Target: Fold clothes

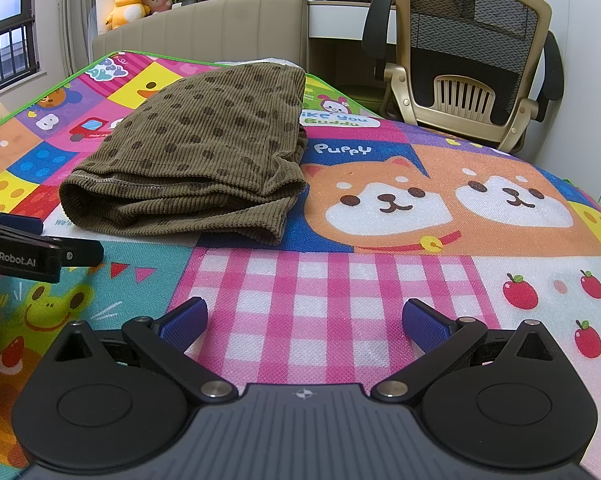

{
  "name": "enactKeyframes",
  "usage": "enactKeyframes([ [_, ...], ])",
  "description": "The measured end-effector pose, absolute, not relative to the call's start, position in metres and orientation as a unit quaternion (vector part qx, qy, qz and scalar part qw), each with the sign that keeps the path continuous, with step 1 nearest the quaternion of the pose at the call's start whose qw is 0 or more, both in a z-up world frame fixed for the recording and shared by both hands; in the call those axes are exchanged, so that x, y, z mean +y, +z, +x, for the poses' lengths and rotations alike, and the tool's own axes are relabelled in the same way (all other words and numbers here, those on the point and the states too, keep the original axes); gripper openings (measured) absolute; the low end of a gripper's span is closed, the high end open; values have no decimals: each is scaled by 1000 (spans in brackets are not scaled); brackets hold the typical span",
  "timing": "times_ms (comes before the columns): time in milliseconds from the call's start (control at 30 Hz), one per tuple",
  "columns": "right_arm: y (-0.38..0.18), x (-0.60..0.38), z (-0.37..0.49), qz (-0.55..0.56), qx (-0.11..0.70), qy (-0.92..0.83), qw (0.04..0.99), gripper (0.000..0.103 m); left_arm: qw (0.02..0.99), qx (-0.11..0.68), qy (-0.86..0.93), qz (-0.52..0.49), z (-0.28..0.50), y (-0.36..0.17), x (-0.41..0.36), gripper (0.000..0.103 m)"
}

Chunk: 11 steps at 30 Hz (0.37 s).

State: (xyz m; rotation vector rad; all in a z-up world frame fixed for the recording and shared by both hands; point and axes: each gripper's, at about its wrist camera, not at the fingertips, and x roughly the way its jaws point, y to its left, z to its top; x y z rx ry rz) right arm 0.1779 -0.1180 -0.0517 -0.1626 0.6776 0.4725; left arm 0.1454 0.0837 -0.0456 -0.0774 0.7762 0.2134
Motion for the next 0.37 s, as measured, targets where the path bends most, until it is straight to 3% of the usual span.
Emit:
enactKeyframes([
  [367,-51,-120,179,-79,329,229,913,103,926,360,112,-40,140,-47,81,103],
])
